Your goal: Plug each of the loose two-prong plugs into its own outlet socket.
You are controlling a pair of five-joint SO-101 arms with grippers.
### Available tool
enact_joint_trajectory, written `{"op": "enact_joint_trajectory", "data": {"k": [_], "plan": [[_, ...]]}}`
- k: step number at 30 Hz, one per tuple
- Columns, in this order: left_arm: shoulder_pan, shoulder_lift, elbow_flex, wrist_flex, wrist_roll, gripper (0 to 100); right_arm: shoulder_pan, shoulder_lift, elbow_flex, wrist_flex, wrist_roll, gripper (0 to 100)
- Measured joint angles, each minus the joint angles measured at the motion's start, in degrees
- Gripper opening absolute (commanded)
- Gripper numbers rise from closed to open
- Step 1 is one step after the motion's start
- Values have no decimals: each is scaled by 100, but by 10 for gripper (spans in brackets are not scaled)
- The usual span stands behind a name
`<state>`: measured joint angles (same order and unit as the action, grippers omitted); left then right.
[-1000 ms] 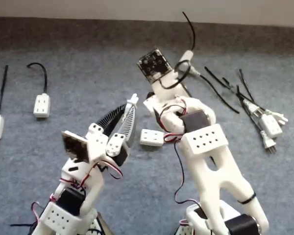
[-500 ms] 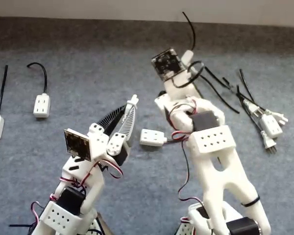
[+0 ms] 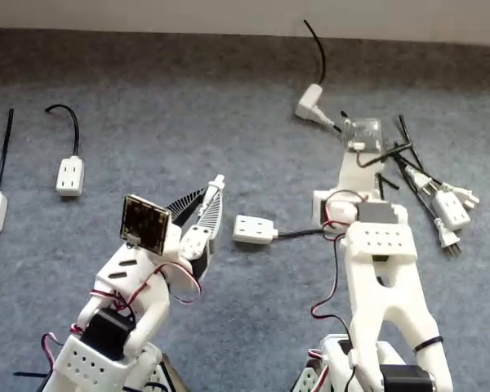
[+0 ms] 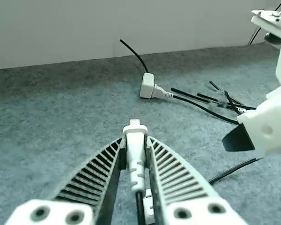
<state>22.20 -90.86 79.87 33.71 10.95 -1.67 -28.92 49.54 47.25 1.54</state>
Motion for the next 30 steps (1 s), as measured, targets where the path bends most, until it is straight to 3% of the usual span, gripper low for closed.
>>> {"op": "enact_joint_trajectory", "data": {"k": [7,12,15,21,30], "plan": [[-211,3367,-2251,545,-114,7,105,-79,1415,-976,0,8],[-211,6040,-4501,2048,-88,8,105,-88,2084,-1943,0,8],[-202,7182,-5776,3112,369,8,105,-88,2119,-2092,0,8],[-97,8334,-7622,4897,1284,8,105,-88,2119,-2154,0,8],[475,9301,-8018,5538,1837,27,105,-88,2119,-2154,0,8]]}}
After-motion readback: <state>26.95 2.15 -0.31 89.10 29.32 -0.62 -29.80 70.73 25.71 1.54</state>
